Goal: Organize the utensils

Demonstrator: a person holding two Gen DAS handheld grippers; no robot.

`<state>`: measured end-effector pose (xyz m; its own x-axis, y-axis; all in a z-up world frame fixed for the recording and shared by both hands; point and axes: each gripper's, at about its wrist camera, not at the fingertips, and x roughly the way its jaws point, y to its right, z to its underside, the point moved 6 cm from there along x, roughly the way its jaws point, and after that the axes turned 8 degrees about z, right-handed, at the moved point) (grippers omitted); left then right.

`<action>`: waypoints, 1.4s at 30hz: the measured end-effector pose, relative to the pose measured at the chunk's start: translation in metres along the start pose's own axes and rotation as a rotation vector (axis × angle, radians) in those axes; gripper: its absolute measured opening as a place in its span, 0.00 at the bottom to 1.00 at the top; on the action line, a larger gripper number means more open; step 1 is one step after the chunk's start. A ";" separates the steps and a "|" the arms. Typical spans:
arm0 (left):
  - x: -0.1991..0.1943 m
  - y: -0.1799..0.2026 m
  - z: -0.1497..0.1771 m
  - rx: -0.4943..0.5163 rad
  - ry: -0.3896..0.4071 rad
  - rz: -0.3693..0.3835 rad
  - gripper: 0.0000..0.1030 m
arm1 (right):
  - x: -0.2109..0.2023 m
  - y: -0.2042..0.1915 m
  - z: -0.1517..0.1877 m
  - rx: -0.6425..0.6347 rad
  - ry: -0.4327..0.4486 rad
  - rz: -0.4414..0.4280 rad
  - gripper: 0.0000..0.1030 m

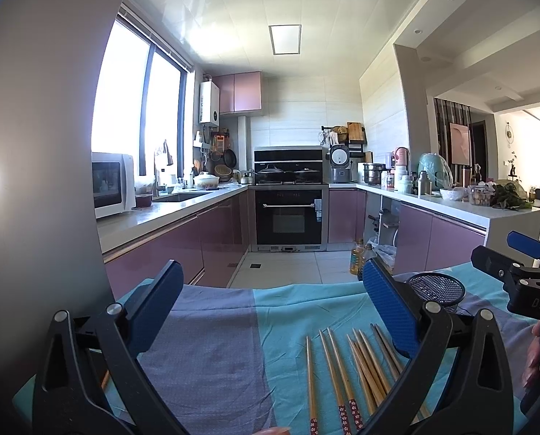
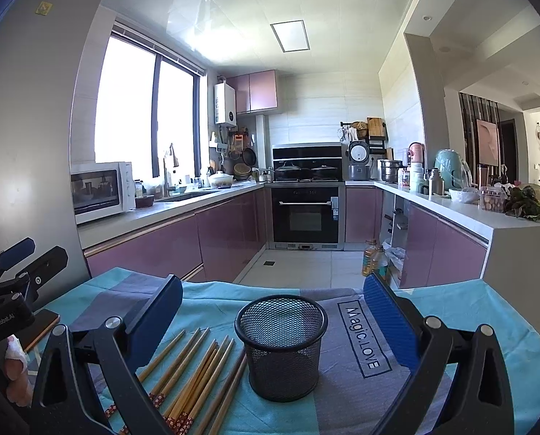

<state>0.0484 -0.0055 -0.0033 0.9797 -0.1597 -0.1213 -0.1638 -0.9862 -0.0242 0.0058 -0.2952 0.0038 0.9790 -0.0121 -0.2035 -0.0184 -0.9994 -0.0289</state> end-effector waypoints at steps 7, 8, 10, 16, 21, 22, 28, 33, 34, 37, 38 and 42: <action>0.000 0.000 0.000 0.001 0.001 0.001 0.95 | 0.000 0.000 0.000 0.003 0.000 -0.002 0.94; 0.001 -0.001 0.000 0.000 0.001 0.000 0.95 | 0.001 0.000 0.001 0.002 -0.002 -0.002 0.94; 0.000 -0.001 0.000 0.000 0.001 0.002 0.95 | 0.001 0.000 0.002 0.002 -0.001 0.000 0.94; 0.001 0.000 0.000 0.000 0.000 0.002 0.95 | 0.003 0.001 0.002 0.002 -0.002 0.000 0.94; 0.001 0.000 0.000 0.001 0.000 0.001 0.95 | 0.002 0.001 0.002 0.001 -0.002 -0.003 0.94; 0.001 -0.001 0.000 0.001 0.001 0.001 0.95 | 0.002 0.002 0.002 0.001 -0.003 -0.003 0.94; 0.001 0.000 0.000 0.000 0.001 0.000 0.95 | 0.002 0.001 0.002 0.001 -0.001 -0.002 0.94; 0.001 -0.001 0.001 0.000 0.001 -0.001 0.95 | 0.001 0.002 0.002 0.002 -0.004 -0.003 0.94; 0.001 -0.001 0.001 0.000 0.001 -0.001 0.95 | 0.001 0.001 0.002 0.002 -0.003 -0.003 0.94; 0.001 -0.001 0.001 -0.001 0.001 -0.001 0.95 | 0.002 0.002 0.002 0.002 -0.004 -0.002 0.94; 0.001 -0.001 0.001 -0.001 0.001 0.000 0.95 | 0.002 0.002 0.002 0.002 -0.004 -0.003 0.94; 0.001 -0.001 0.001 -0.001 0.001 0.000 0.95 | 0.002 0.001 0.002 0.002 -0.004 -0.002 0.94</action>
<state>0.0494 -0.0047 -0.0041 0.9798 -0.1595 -0.1207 -0.1635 -0.9863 -0.0236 0.0068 -0.2965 0.0011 0.9782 -0.0102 -0.2076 -0.0170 -0.9994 -0.0309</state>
